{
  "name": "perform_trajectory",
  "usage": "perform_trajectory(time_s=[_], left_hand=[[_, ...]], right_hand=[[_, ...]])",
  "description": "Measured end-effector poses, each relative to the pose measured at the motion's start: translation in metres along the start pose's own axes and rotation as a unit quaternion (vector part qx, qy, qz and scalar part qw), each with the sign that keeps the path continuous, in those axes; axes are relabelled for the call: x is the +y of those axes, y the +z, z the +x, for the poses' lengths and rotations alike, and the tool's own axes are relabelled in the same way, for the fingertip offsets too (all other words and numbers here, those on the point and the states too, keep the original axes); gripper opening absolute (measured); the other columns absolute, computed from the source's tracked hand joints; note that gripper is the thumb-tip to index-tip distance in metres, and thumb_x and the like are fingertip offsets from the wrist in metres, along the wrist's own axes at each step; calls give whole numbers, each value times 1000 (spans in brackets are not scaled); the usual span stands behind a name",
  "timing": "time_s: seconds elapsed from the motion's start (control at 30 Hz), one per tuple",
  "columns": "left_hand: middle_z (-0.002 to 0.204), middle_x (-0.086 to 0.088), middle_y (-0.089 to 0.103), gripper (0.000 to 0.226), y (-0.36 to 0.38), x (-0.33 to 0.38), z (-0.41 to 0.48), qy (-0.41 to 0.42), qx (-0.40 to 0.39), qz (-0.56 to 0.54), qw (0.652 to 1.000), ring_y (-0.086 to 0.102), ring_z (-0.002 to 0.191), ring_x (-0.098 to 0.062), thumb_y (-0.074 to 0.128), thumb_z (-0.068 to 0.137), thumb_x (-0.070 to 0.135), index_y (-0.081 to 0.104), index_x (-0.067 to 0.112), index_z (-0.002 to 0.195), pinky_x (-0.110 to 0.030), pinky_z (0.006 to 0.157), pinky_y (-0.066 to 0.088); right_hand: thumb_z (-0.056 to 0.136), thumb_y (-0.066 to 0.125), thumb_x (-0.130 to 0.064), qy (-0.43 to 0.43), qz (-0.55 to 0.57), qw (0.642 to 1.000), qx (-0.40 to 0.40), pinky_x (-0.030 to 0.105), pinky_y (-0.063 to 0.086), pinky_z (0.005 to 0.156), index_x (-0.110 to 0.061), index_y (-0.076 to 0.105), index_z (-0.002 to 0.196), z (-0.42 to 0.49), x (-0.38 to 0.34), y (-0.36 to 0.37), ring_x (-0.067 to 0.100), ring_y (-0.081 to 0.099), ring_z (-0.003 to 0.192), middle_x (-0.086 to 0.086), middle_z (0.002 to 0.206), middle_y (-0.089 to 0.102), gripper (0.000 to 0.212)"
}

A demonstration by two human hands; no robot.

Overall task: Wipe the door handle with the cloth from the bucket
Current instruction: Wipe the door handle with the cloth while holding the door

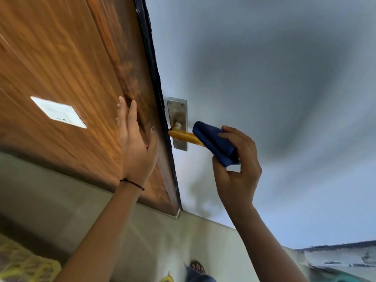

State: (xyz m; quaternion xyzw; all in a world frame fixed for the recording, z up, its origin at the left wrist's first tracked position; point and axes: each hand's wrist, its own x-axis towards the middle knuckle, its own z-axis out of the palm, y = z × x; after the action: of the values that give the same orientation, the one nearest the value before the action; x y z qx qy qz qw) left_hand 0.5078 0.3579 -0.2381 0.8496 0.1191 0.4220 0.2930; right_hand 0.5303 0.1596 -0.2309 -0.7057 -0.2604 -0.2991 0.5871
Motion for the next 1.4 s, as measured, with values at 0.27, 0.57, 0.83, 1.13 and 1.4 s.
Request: perform_trajectory(time_s=[0.27,0.57,0.83,1.13,1.4], left_hand=[[151,-35,13,74,19,-67,33,74,39,68,994,7,143,-42,59,91,22,14,2,145,-45,120,2],[154,3,-33,95,27,-109,41,228,13,121,966,-28,142,-15,59,88,38,-8,15,150,-40,116,-16],[152,-21,2,75,32,-113,38,240,22,113,964,-14,145,-26,55,88,35,10,6,141,-48,115,-8],[135,-27,23,78,32,-117,38,269,19,142,952,17,125,-47,56,87,39,12,3,141,-54,112,2],[137,-28,20,78,33,-117,38,266,10,132,955,18,123,-49,55,88,38,11,2,141,-54,113,-2]], right_hand=[[77,62,-13,-56,-313,942,-109,42,44,86,-13,76,98,11,25,81,31,68,97,9,112,72,26],[81,60,-20,53,-439,891,-108,43,39,94,-16,71,110,-1,7,138,28,65,107,3,117,71,31],[78,69,-11,128,-434,888,-89,34,30,89,-16,72,105,8,7,105,26,65,95,0,100,74,27],[81,62,-20,44,-413,899,-135,44,39,90,-18,74,97,3,1,147,25,63,106,-4,104,75,20],[79,59,-18,69,-392,913,-95,44,37,91,-18,75,93,-2,-6,149,25,63,106,-5,102,75,22]])
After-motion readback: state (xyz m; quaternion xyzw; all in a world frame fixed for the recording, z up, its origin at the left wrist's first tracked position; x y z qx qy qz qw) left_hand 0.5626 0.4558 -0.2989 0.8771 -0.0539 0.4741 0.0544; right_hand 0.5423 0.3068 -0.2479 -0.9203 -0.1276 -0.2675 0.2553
